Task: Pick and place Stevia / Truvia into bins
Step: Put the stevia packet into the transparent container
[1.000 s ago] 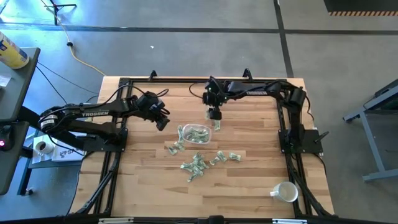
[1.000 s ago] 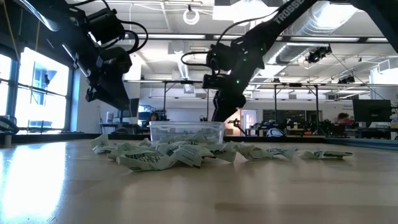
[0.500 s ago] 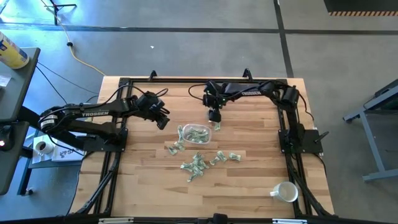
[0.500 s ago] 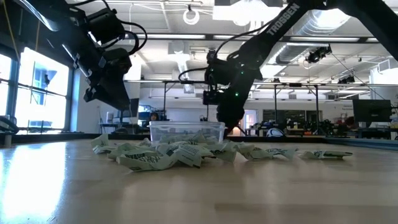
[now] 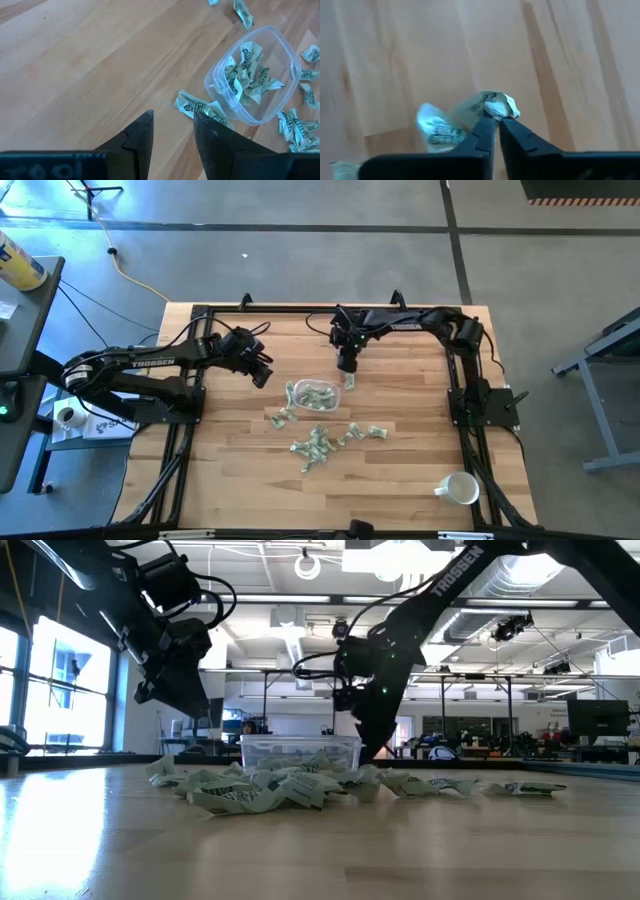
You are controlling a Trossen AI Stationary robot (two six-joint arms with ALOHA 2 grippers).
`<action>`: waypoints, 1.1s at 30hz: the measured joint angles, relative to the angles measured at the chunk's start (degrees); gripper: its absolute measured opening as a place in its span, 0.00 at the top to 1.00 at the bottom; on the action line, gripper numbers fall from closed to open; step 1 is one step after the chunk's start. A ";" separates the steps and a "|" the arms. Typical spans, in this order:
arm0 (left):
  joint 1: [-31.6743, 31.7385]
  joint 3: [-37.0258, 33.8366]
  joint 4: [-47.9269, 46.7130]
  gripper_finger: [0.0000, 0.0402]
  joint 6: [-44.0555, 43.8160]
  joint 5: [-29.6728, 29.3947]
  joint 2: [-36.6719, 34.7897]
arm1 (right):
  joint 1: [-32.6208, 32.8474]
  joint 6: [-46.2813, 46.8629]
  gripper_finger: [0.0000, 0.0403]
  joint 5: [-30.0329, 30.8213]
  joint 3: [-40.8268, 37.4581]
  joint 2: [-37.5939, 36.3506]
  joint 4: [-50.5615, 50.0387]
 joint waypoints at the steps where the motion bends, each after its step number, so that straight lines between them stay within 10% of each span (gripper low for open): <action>1: 0.00 0.00 0.00 0.56 0.00 0.00 0.00 | 0.00 0.94 0.98 -0.04 0.85 -0.67 -1.13; 20: -0.02 0.00 0.20 0.56 2.97 -1.36 0.00 | 13.00 2.47 0.98 -17.69 8.11 -5.18 -12.65; 33: -0.02 0.00 0.15 0.56 5.88 2.48 0.00 | 17.04 8.35 0.60 3.12 6.30 -5.21 -11.17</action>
